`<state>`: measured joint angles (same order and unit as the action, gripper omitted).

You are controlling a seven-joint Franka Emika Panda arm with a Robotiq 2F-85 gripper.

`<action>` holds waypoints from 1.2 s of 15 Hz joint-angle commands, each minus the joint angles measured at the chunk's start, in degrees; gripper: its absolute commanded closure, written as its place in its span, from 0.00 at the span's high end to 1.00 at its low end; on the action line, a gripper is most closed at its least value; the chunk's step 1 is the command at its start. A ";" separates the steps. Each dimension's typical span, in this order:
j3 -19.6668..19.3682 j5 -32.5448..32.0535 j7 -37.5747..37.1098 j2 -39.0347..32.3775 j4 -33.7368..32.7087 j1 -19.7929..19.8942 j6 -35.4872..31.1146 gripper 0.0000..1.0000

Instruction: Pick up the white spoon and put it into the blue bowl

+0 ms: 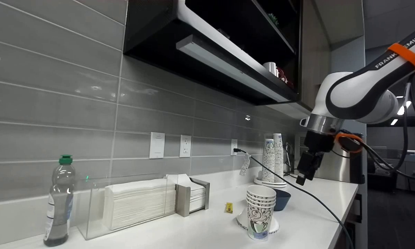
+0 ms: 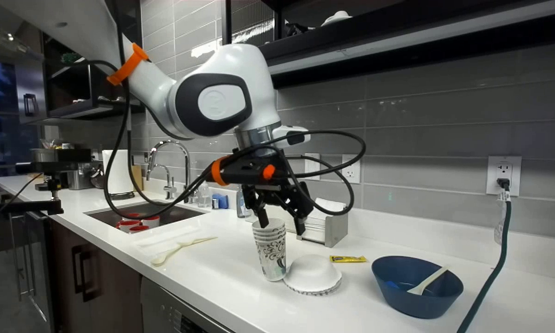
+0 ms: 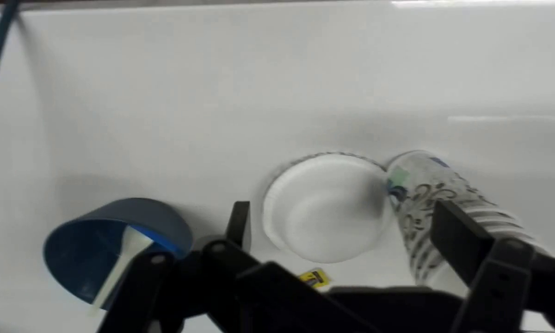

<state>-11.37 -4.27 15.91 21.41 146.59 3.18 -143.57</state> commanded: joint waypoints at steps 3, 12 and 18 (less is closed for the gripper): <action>0.19 10.51 9.72 7.03 2.19 -8.62 6.26 1.00; 1.88 12.06 12.72 8.16 2.30 -11.63 11.77 1.00; 6.29 19.25 17.81 5.56 4.36 -22.94 6.35 1.00</action>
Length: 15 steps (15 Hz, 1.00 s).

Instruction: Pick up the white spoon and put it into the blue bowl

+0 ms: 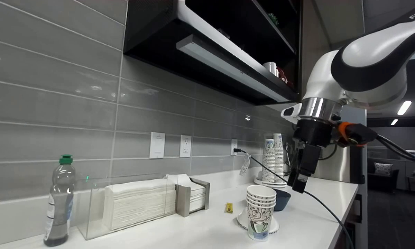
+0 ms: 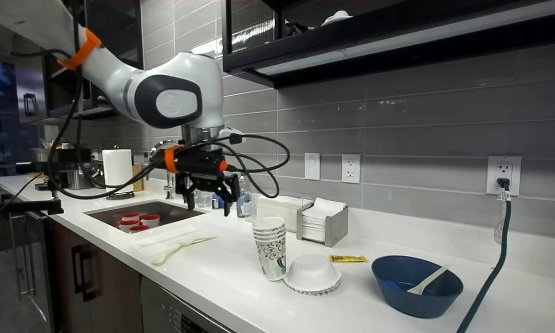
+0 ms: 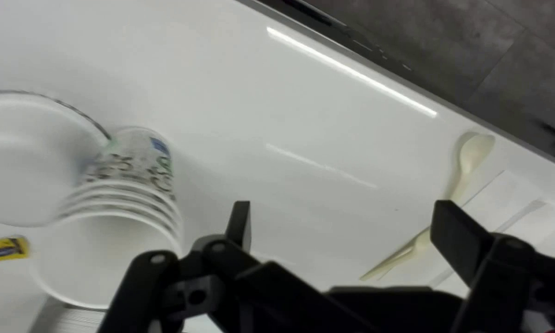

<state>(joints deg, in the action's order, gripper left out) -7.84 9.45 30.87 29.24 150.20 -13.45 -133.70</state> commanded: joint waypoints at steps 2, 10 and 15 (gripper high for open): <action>6.17 7.00 1.99 -8.57 -1.21 -10.05 -7.50 1.00; 17.68 2.74 -3.51 -31.46 -11.56 -8.64 -13.15 1.00; 20.25 0.53 -8.81 -28.74 -7.31 -6.58 -16.55 1.00</action>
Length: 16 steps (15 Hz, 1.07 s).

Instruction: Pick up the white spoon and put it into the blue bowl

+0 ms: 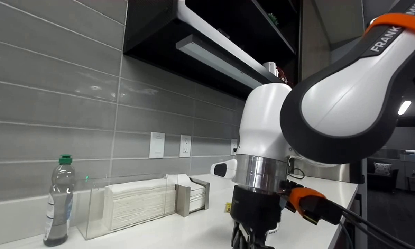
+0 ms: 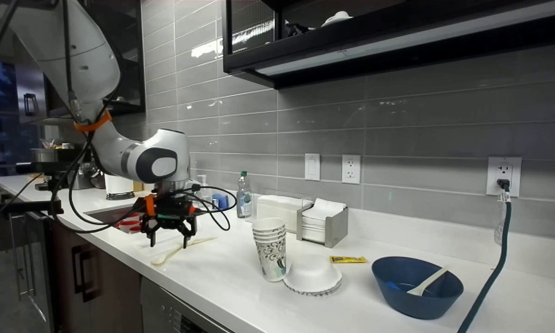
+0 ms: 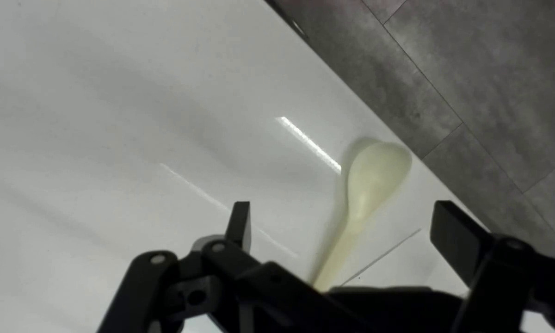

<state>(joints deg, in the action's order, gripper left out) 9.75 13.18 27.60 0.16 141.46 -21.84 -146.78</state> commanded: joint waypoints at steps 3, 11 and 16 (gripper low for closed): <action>5.18 -8.99 -17.25 -1.44 2.64 1.27 -12.32 1.00; 5.35 -34.58 -44.67 -4.51 0.80 -0.07 -12.84 0.65; 5.42 -37.00 -48.06 -7.99 -0.83 -1.13 -13.18 0.63</action>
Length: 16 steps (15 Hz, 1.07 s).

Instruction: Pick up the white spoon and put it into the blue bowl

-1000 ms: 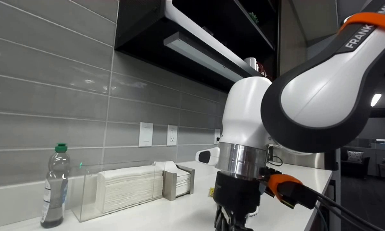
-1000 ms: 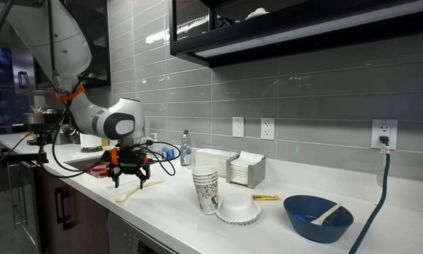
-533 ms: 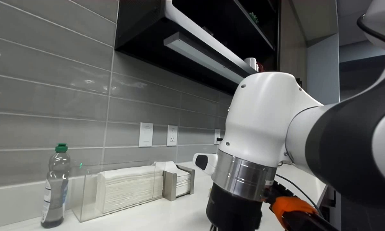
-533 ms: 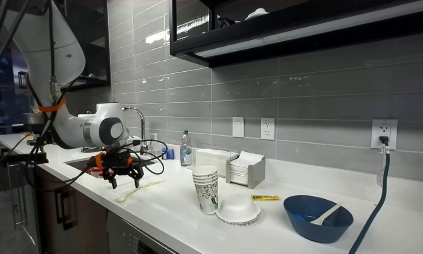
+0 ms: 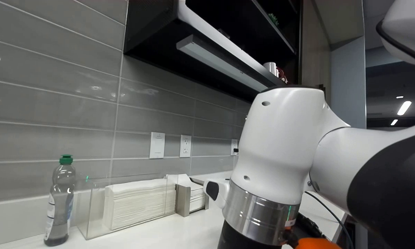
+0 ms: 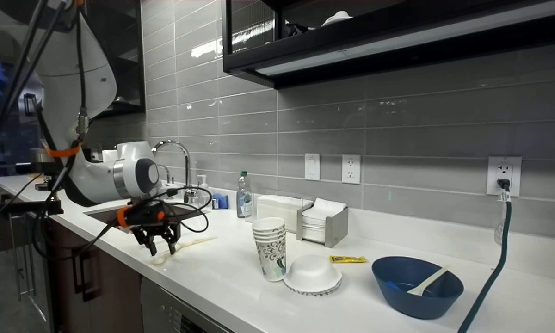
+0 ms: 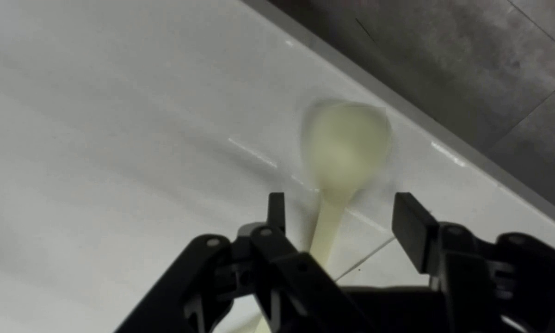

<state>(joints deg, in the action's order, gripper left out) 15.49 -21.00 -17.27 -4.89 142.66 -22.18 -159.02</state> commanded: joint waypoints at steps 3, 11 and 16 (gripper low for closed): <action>-0.69 -2.80 -3.08 -5.10 -3.25 -0.92 -2.41 0.56; -1.25 -0.88 -1.22 -5.02 -4.99 -0.11 -0.42 0.00; -3.82 1.40 -2.26 6.39 0.72 3.34 -4.13 0.03</action>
<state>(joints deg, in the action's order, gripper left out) 13.17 -21.40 -18.47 -7.53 138.71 -21.15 -160.89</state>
